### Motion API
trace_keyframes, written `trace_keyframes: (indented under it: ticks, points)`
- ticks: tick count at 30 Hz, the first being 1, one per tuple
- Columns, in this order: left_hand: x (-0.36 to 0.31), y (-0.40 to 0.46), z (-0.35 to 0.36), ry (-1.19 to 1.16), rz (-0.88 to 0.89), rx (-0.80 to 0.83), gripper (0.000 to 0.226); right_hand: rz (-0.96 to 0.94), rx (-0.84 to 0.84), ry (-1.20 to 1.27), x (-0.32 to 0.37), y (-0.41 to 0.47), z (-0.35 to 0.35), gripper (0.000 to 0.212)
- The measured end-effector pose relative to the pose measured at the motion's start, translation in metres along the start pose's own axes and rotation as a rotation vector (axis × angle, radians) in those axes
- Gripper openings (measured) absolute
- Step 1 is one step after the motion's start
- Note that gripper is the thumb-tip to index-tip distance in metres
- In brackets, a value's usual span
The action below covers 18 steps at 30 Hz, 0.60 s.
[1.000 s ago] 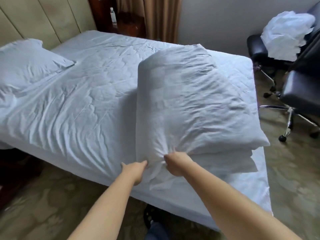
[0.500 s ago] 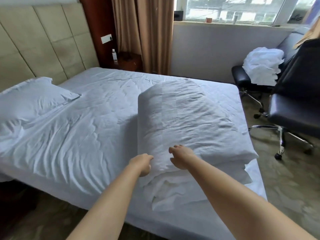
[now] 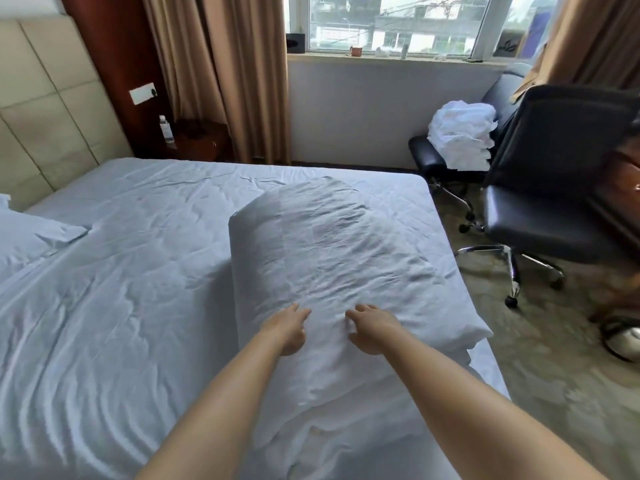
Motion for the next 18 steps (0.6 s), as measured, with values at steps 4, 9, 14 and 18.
trace_keyframes:
  ticks: [4,9,14,18]
  points:
    - [-0.021,0.03,-0.006,0.027,0.029,-0.007,0.054,0.038,-0.049,0.027,-0.033,0.021,0.0,0.047]
    - [-0.044,0.079,-0.005,0.076,-0.023,-0.017,0.053,0.082,-0.022,0.092,-0.08,0.053,0.0,0.064]
    - [-0.068,0.138,0.008,0.091,-0.117,-0.111,0.056,0.086,-0.123,0.161,-0.125,0.09,0.017,0.071]
    - [-0.075,0.181,0.034,0.134,-0.106,-0.281,0.06,0.169,-0.211,0.267,-0.169,0.125,0.05,0.086]
Point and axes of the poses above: each hand's wrist, its own y-axis towards the middle knuckle, its own z-axis out of the palm, x = y × z, the point moved 2 cm from there along y, towards the middle knuckle, and after that the axes turned 5 degrees about x, right-handed, at the moved point
